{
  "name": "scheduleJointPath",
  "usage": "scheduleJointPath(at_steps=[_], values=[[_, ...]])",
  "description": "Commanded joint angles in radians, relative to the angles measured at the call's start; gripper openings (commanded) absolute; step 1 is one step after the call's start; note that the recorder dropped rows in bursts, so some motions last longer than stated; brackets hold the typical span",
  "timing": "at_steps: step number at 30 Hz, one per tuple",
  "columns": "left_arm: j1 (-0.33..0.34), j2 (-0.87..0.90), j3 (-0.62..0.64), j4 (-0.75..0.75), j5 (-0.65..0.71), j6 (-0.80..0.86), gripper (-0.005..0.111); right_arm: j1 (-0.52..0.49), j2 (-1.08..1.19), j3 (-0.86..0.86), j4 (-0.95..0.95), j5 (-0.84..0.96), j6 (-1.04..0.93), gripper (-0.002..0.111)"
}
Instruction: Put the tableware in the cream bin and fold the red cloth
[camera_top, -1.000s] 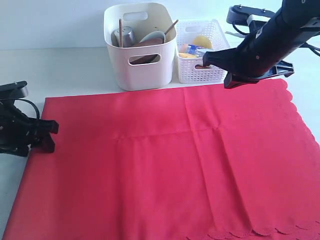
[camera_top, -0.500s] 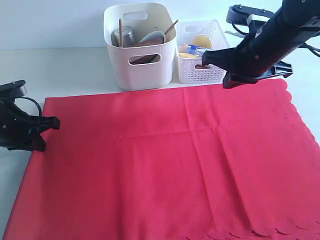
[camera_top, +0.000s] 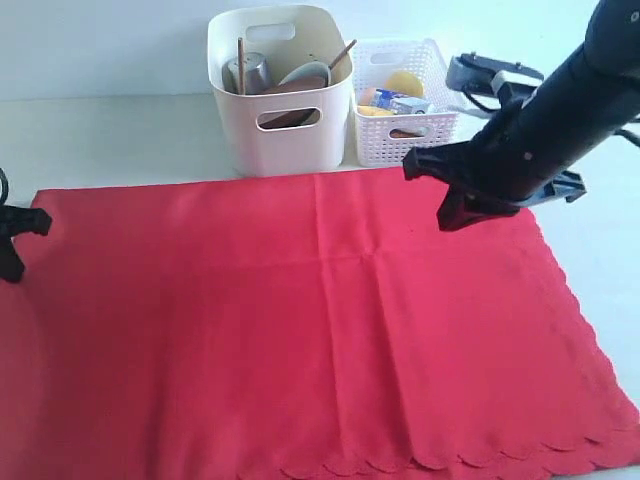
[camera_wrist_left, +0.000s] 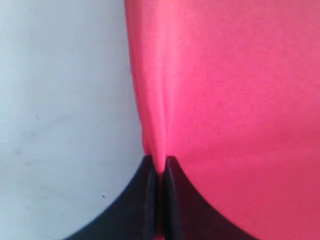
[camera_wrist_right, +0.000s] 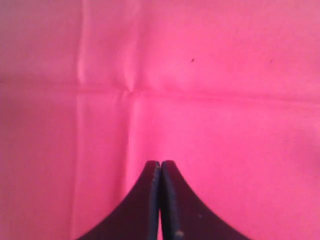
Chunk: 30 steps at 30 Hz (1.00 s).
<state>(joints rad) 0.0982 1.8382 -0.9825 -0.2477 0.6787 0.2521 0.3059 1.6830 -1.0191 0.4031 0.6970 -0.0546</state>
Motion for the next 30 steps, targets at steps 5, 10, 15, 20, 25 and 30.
scheduleJointPath(at_steps=[5, 10, 15, 20, 25, 30], values=[[0.096, 0.0, -0.103, 0.057, 0.125, -0.005, 0.0, -0.004, -0.009, 0.087, 0.084, -0.042, -0.136, 0.0], [0.14, 0.0, -0.104, -0.065, 0.139, 0.001, 0.0, -0.004, -0.009, 0.087, 0.086, -0.048, -0.154, 0.0], [0.138, -0.012, -0.132, -0.169, 0.22, 0.077, 0.0, -0.004, -0.009, 0.087, 0.089, -0.063, -0.154, 0.0], [0.131, -0.058, -0.186, -0.251, 0.316, 0.077, 0.0, -0.004, -0.009, 0.087, 0.092, -0.086, -0.154, 0.0], [0.042, -0.155, -0.222, -0.294, 0.344, 0.064, 0.0, -0.004, -0.009, 0.087, 0.097, -0.093, -0.154, 0.0], [-0.166, -0.251, -0.23, -0.307, 0.289, 0.012, 0.0, -0.004, -0.009, 0.087, 0.1, -0.103, -0.154, 0.0]])
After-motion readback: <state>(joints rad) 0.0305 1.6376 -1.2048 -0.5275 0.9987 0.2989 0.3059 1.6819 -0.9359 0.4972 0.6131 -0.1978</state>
